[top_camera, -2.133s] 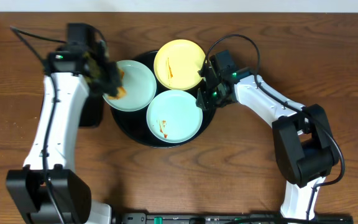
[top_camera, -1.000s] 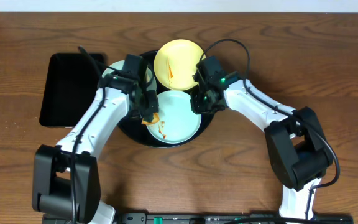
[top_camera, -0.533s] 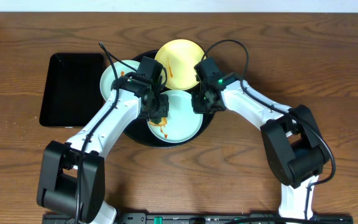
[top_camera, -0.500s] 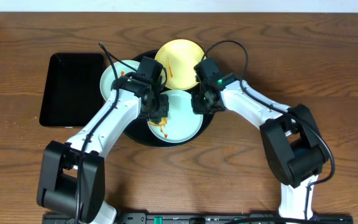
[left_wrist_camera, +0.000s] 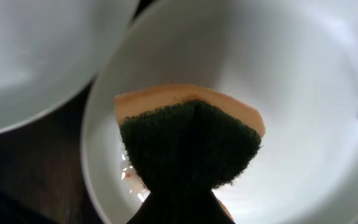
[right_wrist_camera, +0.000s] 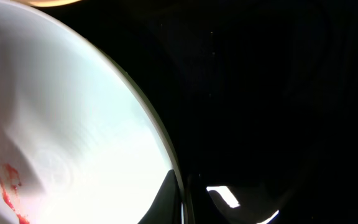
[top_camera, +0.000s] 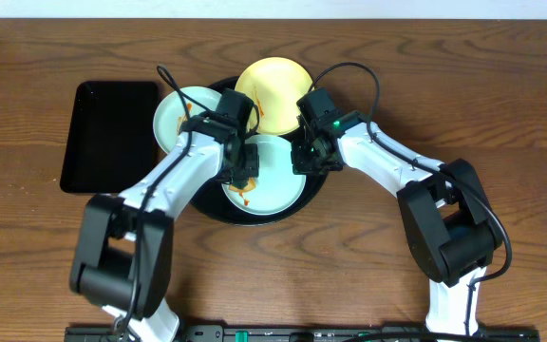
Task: Clean dirty plates on tray and stack at the side
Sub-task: 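Grip the front light-blue plate rim with the right gripper, then scrub the front light-blue plate with the sponge in the left gripper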
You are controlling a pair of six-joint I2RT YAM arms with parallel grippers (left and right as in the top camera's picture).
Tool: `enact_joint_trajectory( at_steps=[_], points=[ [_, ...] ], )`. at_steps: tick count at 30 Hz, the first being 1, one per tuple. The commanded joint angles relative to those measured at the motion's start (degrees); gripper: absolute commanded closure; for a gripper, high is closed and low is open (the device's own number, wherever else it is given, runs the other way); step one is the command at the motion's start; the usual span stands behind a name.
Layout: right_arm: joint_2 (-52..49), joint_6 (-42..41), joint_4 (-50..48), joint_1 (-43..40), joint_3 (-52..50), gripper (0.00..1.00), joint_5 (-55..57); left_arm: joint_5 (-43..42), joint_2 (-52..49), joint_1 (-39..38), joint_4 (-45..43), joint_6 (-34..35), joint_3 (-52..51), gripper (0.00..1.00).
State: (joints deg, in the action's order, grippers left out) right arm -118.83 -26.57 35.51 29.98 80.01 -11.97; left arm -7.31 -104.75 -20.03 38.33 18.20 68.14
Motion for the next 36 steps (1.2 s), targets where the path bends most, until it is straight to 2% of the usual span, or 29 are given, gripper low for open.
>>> enact_joint_trajectory(
  at_steps=[1,5,9,12,14,28,33,36],
  points=[
    [-2.34,-1.09,0.35,0.33,0.33,0.99,0.94,0.79,-3.06,-0.96,0.17,3.78,-0.44,0.93],
    [-2.34,-1.07,0.50,0.33,0.33,0.99,0.94,2.62,-5.97,-1.49,1.25,11.26,-0.44,0.93],
    [-2.34,-1.05,0.50,0.33,0.33,0.99,0.96,0.79,-7.08,-2.16,0.90,13.09,-0.44,0.92],
    [-2.34,-1.07,0.44,0.33,0.33,0.99,0.96,-8.17,-7.06,-2.97,-2.29,3.48,-0.42,0.92],
    [-2.34,-1.07,0.11,0.33,0.33,0.99,0.96,-10.64,-7.06,-3.23,-3.37,-0.66,-0.42,0.92],
    [-2.34,-1.09,0.04,0.33,0.33,0.99,0.94,20.00,-7.06,-2.64,-7.96,0.52,-0.42,0.92],
    [-2.34,-1.07,0.04,0.33,0.33,0.99,0.96,20.61,-7.06,-2.73,-6.93,2.34,-0.42,0.93],
    [-2.34,-1.07,0.04,0.33,0.33,0.99,0.98,14.80,-7.06,-2.82,-4.31,2.89,-0.42,0.92]
  ],
)
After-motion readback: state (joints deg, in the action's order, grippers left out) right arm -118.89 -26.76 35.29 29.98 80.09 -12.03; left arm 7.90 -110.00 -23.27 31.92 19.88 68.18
